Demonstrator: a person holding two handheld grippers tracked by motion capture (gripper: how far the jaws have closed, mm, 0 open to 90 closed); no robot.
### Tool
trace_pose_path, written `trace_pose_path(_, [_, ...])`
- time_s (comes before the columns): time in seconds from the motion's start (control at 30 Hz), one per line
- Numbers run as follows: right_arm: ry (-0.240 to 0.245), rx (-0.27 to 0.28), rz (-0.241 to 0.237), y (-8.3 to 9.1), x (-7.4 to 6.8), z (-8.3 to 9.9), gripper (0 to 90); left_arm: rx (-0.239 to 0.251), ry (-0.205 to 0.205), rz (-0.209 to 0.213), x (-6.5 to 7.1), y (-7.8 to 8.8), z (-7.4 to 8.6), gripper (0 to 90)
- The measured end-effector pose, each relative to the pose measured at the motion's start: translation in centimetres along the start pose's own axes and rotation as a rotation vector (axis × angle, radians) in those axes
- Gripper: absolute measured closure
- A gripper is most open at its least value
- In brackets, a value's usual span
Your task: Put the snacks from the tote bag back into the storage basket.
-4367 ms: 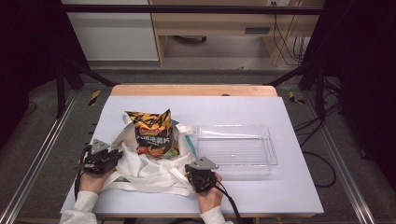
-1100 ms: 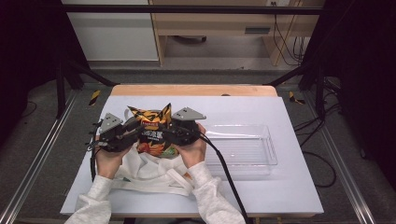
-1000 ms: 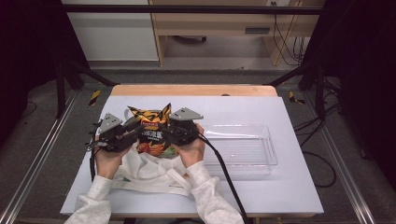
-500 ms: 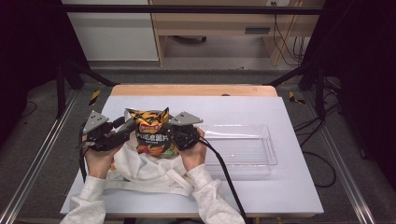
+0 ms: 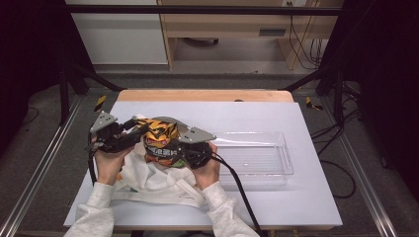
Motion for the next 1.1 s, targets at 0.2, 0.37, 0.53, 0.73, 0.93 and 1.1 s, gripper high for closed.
trace_pose_path(0.2, [-0.016,0.009,-0.010,0.0,-0.1,-0.1,87.0,-0.036,0.008,0.000,0.1,0.1,0.5,68.9])
trace_pose_path(0.37, [-0.050,0.072,0.034,1.1,0.7,-1.0,64.1,-0.039,0.013,0.003,0.2,0.2,0.6,80.2])
trace_pose_path(0.53, [-0.082,0.113,0.067,1.1,1.3,-1.9,46.7,-0.043,0.010,-0.008,0.7,0.5,0.7,83.9])
trace_pose_path(0.73, [-0.099,0.105,0.031,0.3,0.8,-2.5,63.7,-0.045,-0.005,-0.042,0.8,1.0,0.9,85.8])
trace_pose_path(0.93, [-0.093,0.068,0.023,0.3,0.6,-2.5,84.9,-0.046,-0.003,-0.039,1.0,1.5,1.0,86.4])
trace_pose_path(1.1, [-0.108,0.066,0.018,0.4,0.9,-2.6,90.0,-0.042,-0.002,-0.035,1.2,1.8,0.9,86.8])
Point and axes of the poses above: each handheld gripper's, and its own axes: y roughly backward along the jaws, z roughly out of its underside, x roughly to its right, the point moved 8 cm from there along -y, roughly forward along the jaws, and after that the axes turned 4 degrees about z, right-handed, at the moved point
